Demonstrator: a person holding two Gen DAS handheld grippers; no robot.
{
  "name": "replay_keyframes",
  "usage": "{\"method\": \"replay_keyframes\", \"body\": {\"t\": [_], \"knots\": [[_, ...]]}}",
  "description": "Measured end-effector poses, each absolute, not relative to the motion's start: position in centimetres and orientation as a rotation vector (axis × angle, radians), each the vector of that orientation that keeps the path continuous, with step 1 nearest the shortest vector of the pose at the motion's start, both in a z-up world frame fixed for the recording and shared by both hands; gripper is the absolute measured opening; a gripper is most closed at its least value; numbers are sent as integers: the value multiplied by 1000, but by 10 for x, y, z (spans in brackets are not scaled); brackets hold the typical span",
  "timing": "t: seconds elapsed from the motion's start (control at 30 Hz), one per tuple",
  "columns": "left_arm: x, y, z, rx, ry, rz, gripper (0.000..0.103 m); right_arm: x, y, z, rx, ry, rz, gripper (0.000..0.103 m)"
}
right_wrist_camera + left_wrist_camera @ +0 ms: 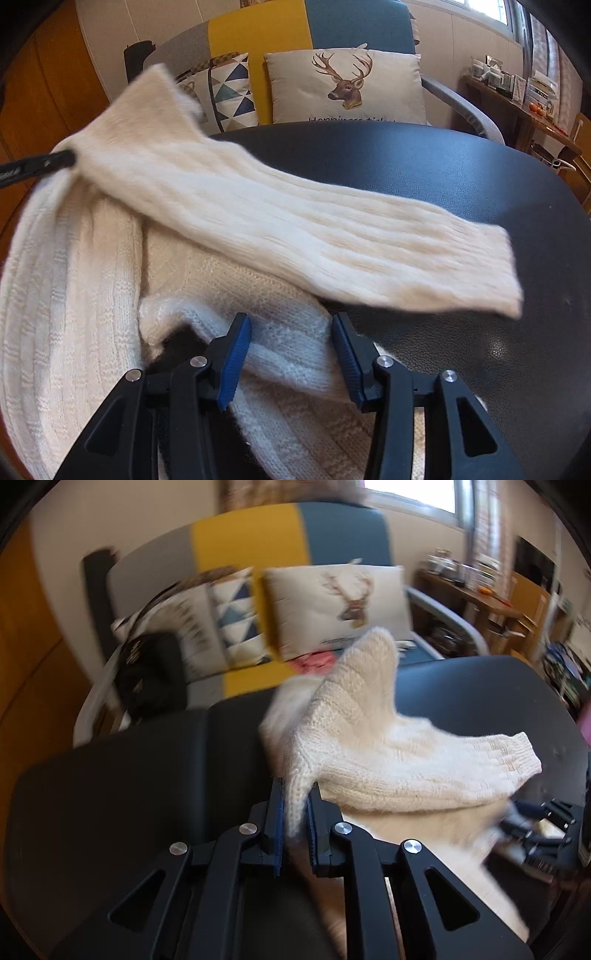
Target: Fold clothes
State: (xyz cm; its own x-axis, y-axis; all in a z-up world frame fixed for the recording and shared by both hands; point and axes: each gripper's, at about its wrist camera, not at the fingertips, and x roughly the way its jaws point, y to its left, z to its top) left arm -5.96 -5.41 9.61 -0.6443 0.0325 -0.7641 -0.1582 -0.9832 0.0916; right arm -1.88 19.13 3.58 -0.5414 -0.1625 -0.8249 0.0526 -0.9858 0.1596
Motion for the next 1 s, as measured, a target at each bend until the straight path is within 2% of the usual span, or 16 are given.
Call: {"method": "replay_keyframes", "body": {"t": [0.13, 0.2, 0.33, 0.5, 0.53, 0.67, 0.73, 0.83, 1.0], "knots": [[-43, -114, 80, -1350, 84, 2802, 10, -23, 188, 37, 1454, -142, -2661, 47], [-36, -142, 74, -1376, 29, 2847, 5, -24, 186, 38, 1463, -112, -2666, 47], [-25, -200, 61, -1441, -79, 2919, 5, -28, 183, 40, 1485, -52, -2669, 47], [-11, -197, 50, -1408, -106, 2827, 5, -36, 185, 44, 1528, -89, -2680, 47], [-8, -189, 49, -1387, -94, 2799, 6, -37, 184, 44, 1535, -90, -2687, 48], [-9, -121, 51, -1298, 143, 2671, 7, -33, 178, 48, 1544, -54, -2709, 49], [-10, -84, 53, -1224, 282, 2616, 15, -30, 178, 48, 1544, -54, -2708, 49], [-12, -37, 52, -1119, 470, 2571, 21, -29, 179, 48, 1538, -64, -2700, 49], [-20, -22, 31, -1173, 563, 2520, 25, -28, 181, 48, 1522, -68, -2688, 49]]}}
